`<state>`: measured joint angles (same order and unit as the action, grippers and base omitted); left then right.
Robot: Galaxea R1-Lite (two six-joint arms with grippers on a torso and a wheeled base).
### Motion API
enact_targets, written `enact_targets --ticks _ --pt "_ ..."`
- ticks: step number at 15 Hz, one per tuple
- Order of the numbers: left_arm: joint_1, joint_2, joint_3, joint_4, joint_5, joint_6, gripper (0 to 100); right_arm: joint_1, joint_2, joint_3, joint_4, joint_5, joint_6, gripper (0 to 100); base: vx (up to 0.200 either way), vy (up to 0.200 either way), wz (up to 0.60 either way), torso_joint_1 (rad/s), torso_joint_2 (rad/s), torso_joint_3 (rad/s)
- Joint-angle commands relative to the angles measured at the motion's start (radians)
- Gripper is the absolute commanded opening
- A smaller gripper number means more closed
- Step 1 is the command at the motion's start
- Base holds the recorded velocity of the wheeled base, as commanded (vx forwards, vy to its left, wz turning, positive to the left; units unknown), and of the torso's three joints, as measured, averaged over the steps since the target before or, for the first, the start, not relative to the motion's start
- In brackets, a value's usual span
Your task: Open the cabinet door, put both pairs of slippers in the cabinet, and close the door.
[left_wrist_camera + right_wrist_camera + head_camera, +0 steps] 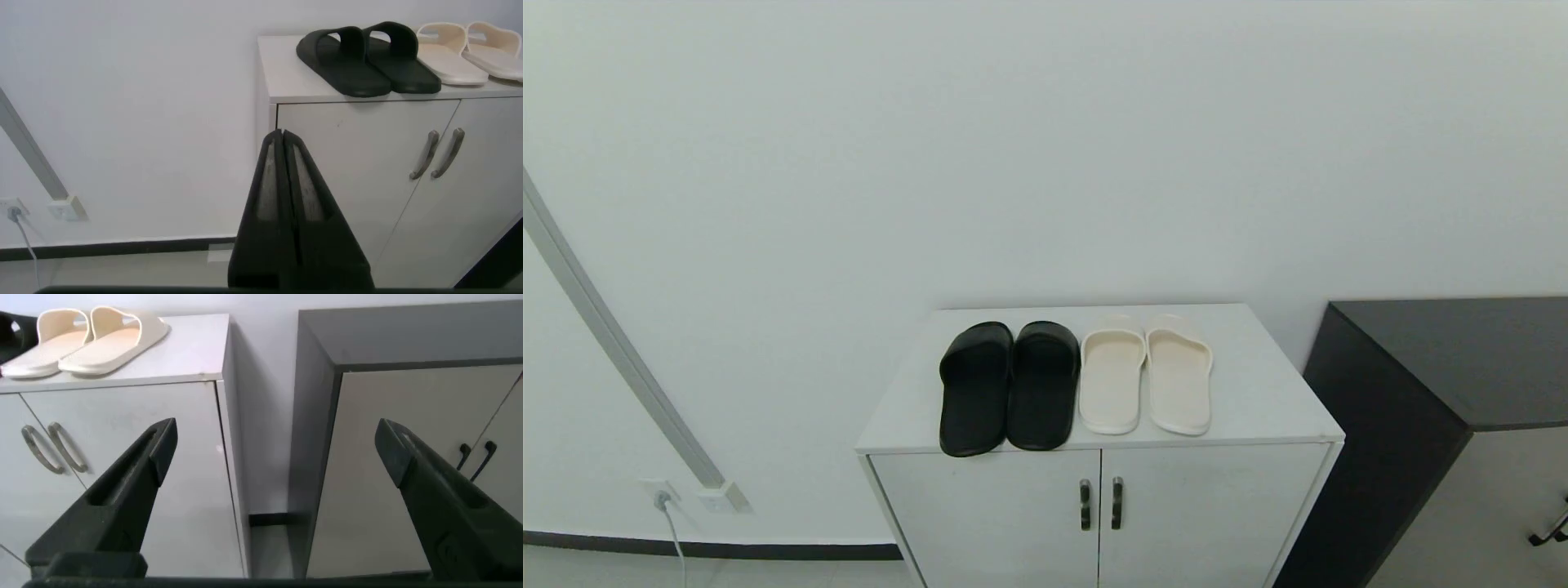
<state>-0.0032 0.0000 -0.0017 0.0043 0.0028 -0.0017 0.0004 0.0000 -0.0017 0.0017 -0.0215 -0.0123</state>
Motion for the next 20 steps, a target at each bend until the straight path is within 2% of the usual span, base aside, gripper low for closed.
enact_targets --ticks 1,6,7,8,9,10,11,12,15,16,18,20 --pt "0.000 0.000 0.000 0.000 0.000 0.000 0 0.001 0.000 0.000 0.000 0.000 -0.003 100 0.000 0.000 0.00 0.000 0.00 0.000" --pt "0.000 0.002 0.000 0.000 -0.001 0.000 0 0.000 0.002 -0.008 -0.014 0.014 -0.023 100 0.000 0.000 0.00 0.000 0.00 0.000" --pt "0.000 0.000 0.000 0.000 0.000 0.000 0 0.015 0.063 -0.159 -0.026 0.017 0.048 100 0.000 0.000 0.00 0.000 0.00 0.000" --pt "0.000 0.000 0.000 0.000 0.000 0.000 0 0.032 0.143 -0.258 0.000 0.011 0.120 100 0.000 0.000 0.00 0.000 0.00 0.000" --pt "0.000 0.002 0.000 0.000 0.000 -0.001 0 0.035 0.239 -0.187 0.037 0.014 0.051 100 0.000 0.000 0.00 0.000 0.00 0.000" --pt "0.000 0.002 0.000 0.000 0.000 0.000 0 0.043 0.250 -0.104 -0.006 0.020 -0.026 100 0.000 0.000 0.00 0.000 0.00 0.000" --pt "0.000 0.002 0.000 0.000 0.000 0.000 0 0.046 0.279 -0.066 -0.022 0.031 -0.024 100 0.000 0.000 0.00 0.000 0.00 0.000" --pt "0.000 0.002 0.000 0.000 0.000 0.000 0 0.047 0.333 -0.066 -0.032 0.063 -0.021 100 0.000 0.000 0.00 0.000 0.00 0.000" --pt "0.000 0.000 0.000 0.000 0.000 0.002 0 0.053 0.584 -0.230 -0.054 0.126 -0.021 100 0.000 0.000 0.00 0.000 0.00 0.000" --pt "0.000 0.002 0.000 0.000 0.000 0.000 0 0.073 0.655 -0.268 -0.083 0.126 -0.021 100 0.000 0.000 0.00 0.000 0.00 0.000" --pt "0.000 0.000 0.000 0.000 0.000 0.000 0 0.171 0.822 -0.343 -0.152 0.114 -0.006 100 0.000 0.000 0.00 0.000 0.00 0.000" --pt "0.000 0.000 0.000 0.000 0.000 -0.001 0 0.342 0.996 -0.417 -0.210 0.002 0.074 100 0.000 0.000 0.00 0.000 0.00 0.000"
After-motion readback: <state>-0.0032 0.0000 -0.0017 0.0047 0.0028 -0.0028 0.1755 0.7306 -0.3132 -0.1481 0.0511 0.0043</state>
